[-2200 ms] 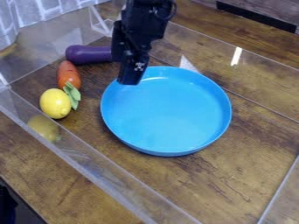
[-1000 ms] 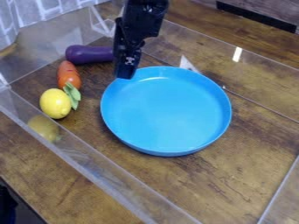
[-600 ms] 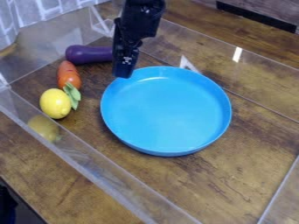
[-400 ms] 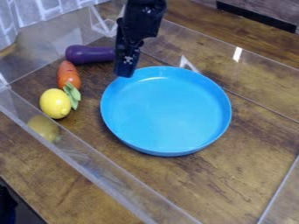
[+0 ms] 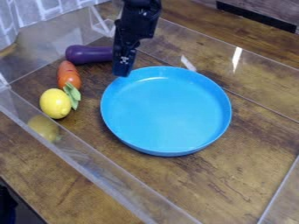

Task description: Put the carrot on the blue tray

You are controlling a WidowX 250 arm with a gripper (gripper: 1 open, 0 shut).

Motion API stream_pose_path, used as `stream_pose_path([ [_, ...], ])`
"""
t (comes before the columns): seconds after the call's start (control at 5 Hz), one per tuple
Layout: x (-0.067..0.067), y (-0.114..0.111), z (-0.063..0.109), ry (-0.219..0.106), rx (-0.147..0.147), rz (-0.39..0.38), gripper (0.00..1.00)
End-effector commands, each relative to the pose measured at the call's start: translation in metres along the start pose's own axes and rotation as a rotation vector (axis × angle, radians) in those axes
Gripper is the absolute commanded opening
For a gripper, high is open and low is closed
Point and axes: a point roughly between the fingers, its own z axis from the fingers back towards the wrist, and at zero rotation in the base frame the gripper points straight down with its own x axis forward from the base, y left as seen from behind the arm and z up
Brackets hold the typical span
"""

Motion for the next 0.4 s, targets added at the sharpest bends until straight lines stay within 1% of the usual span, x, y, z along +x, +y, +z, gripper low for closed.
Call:
stream_pose_path([
  [0.0,-0.0009,0.0137,0.0108,-0.019,0.047,0.003,1.00],
  [0.2,-0.0008,0.0167,0.0086,-0.017,0.052,-0.015,1.00],
])
